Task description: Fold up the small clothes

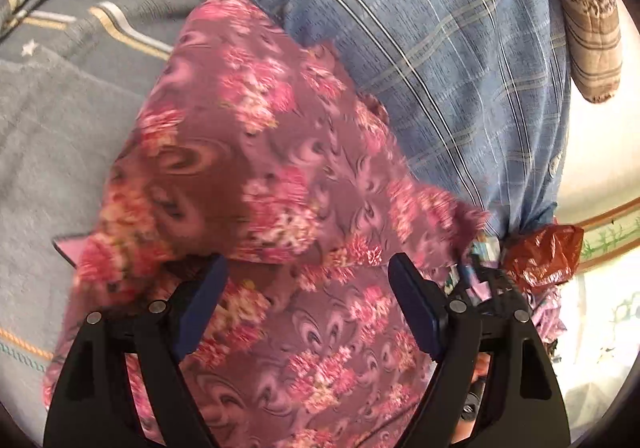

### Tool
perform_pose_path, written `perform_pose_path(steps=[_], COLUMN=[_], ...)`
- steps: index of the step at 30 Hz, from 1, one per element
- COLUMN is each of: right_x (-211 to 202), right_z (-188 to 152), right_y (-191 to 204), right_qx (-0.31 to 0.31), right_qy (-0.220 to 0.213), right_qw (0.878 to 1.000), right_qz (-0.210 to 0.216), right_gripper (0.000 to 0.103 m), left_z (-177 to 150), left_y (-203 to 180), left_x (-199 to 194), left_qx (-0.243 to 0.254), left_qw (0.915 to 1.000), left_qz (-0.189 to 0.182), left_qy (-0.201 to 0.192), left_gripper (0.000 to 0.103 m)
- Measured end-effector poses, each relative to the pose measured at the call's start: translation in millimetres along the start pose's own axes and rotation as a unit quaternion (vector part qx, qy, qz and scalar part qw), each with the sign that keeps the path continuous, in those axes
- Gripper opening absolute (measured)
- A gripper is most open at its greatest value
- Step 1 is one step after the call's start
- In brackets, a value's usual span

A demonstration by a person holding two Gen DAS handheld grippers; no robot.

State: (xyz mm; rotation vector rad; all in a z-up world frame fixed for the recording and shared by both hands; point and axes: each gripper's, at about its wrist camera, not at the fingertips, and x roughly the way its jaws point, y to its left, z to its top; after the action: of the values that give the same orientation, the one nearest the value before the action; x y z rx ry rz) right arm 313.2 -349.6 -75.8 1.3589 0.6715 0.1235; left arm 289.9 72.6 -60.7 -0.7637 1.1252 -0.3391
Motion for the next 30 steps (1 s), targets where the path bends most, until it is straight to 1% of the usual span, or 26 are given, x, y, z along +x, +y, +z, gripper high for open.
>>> perform_pose_path(steps=[1, 3, 4, 5, 6, 7, 8, 9, 11, 12, 14, 15, 17, 19, 20, 21, 22, 23, 24, 25, 27, 28, 30], right_x=[-6.0, -10.4, -13.0, -16.9, -24.6, -32.3, -44.0, -57.0, -70.8, -71.4, -63.3, -54.9, -38.6, -20.4, -12.8, -6.2, 0.3, 0.9, 4.1, 5.3, -1.8, -6.6, -12.9], right_z=[1.8, 0.9, -1.5, -3.1, -4.4, -4.1, -2.2, -1.5, 2.5, 4.0, 2.0, -0.7, -3.4, -4.4, -3.4, -1.9, -0.7, -1.8, -3.9, -6.6, -10.4, -12.0, -12.2], right_y=[-5.4, -11.4, -10.8, -7.3, -3.4, -0.4, -0.4, 0.3, 8.5, 15.9, 27.7, 34.9, 43.6, 43.7, 42.4, 40.3, 39.5, 38.8, 43.8, 50.9, 61.8, 64.4, 63.4], right_qx=[0.000, 0.001, -0.003, -0.014, -0.023, -0.031, -0.035, -0.043, -0.071, -0.103, -0.159, -0.193, -0.237, -0.262, -0.263, -0.258, -0.257, -0.264, -0.283, -0.300, -0.303, -0.297, -0.274], right_qy=[-0.006, 0.004, 0.006, 0.006, 0.002, -0.008, -0.021, -0.040, -0.062, -0.060, -0.041, -0.032, -0.015, -0.009, -0.007, -0.007, -0.003, -0.001, 0.003, 0.008, 0.007, 0.008, 0.014], right_qw=[1.000, 1.000, 1.000, 1.000, 1.000, 0.999, 0.999, 0.998, 0.996, 0.993, 0.984, 0.977, 0.965, 0.952, 0.948, 0.948, 0.949, 0.946, 0.940, 0.936, 0.942, 0.946, 0.957], right_qz=[-0.014, -0.003, 0.001, 0.006, 0.011, 0.014, 0.022, 0.028, 0.006, -0.022, -0.066, -0.088, -0.115, -0.156, -0.177, -0.186, -0.185, -0.187, -0.189, -0.181, -0.144, -0.127, -0.097], right_gripper=[0.015, 0.016, 0.021, 0.032, 0.040, 0.054, 0.060, 0.060, 0.062, 0.062, 0.062, 0.062, 0.062, 0.062, 0.062, 0.062, 0.057, 0.035, 0.020, 0.006, 0.006, 0.006, 0.006], left_z=[-1.8, -4.4, -5.3, -5.4, -5.7, -5.8, -6.2, -7.2, -8.2, -9.3, -10.3, -9.9, -7.2, -3.3, -1.1, 1.4, 4.2, 7.9, 10.3, 13.4, 18.5, 20.0, 22.6], left_y=[-2.3, -5.5, -5.6, -5.5, -4.4, -3.9, -3.5, -2.3, -3.4, -2.9, -4.7, -5.2, -3.5, -0.1, 1.2, 2.0, 2.3, 2.3, 2.8, 4.4, 11.4, 14.9, 21.0], left_x=[1.4, 3.1, 4.7, 7.9, 9.3, 10.2, 9.7, 8.4, 9.0, 9.5, 11.7, 12.3, 12.8, 12.6, 12.3, 11.7, 10.9, 9.7, 9.3, 8.9, 5.9, 3.1, -4.4], left_qx=[0.002, 0.010, 0.009, 0.003, 0.000, -0.003, -0.004, -0.005, -0.008, -0.006, 0.000, 0.001, -0.002, -0.007, -0.008, 0.000, 0.003, 0.007, 0.009, 0.010, 0.001, -0.006, -0.020], left_qw=[1.0000, 0.9999, 0.9999, 0.9999, 0.9999, 0.9999, 0.9999, 0.9999, 0.9999, 0.9999, 0.9999, 1.0000, 1.0000, 0.9999, 0.9999, 0.9994, 0.9991, 0.9986, 0.9981, 0.9979, 0.9978, 0.9975, 0.9963], left_qz=[0.002, 0.008, 0.011, 0.009, 0.004, 0.002, 0.001, 0.001, -0.002, -0.002, 0.002, 0.003, -0.001, -0.005, -0.007, -0.003, 0.002, 0.014, 0.024, 0.028, 0.028, 0.028, 0.035], left_qy=[0.000, 0.000, 0.002, 0.007, 0.010, 0.012, 0.010, 0.010, 0.009, 0.011, 0.010, 0.008, 0.001, -0.006, -0.009, -0.033, -0.041, -0.051, -0.056, -0.057, -0.060, -0.065, -0.076], left_gripper=[0.083, 0.083, 0.083, 0.083, 0.083, 0.083, 0.083, 0.083, 0.083, 0.083, 0.083, 0.083, 0.083, 0.083, 0.083, 0.082, 0.078, 0.072, 0.052, 0.034, 0.021, 0.017, 0.014])
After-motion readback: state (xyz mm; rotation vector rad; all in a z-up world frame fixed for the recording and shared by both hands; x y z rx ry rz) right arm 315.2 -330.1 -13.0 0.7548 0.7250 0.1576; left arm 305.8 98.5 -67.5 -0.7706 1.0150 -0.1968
